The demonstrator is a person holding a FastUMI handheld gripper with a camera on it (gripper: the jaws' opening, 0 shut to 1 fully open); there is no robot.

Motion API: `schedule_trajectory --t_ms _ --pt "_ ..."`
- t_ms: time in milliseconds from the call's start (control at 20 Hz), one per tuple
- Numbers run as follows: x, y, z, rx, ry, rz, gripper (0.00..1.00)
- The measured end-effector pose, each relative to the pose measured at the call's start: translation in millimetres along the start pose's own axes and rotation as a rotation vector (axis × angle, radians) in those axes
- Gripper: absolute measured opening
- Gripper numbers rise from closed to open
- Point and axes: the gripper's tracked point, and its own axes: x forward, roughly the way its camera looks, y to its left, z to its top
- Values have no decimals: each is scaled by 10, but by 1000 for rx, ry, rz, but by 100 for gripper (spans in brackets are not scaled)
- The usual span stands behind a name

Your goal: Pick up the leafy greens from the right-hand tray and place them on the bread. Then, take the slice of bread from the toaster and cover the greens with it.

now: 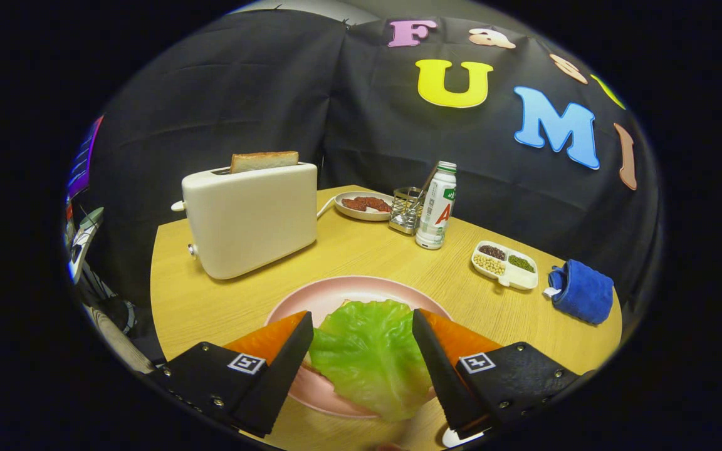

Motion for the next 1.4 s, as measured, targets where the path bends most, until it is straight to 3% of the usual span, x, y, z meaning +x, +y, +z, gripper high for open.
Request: schedule_trajectory --t_ms 200,550,950,1400 --pt "-81 64 261 22 -44 -15 97" --pt "-209 351 1151 52 -225 -74 96" --pt "0 829 1926 127 -365 -88 96" --pt "481 1351 2191 239 -422 -126 95"
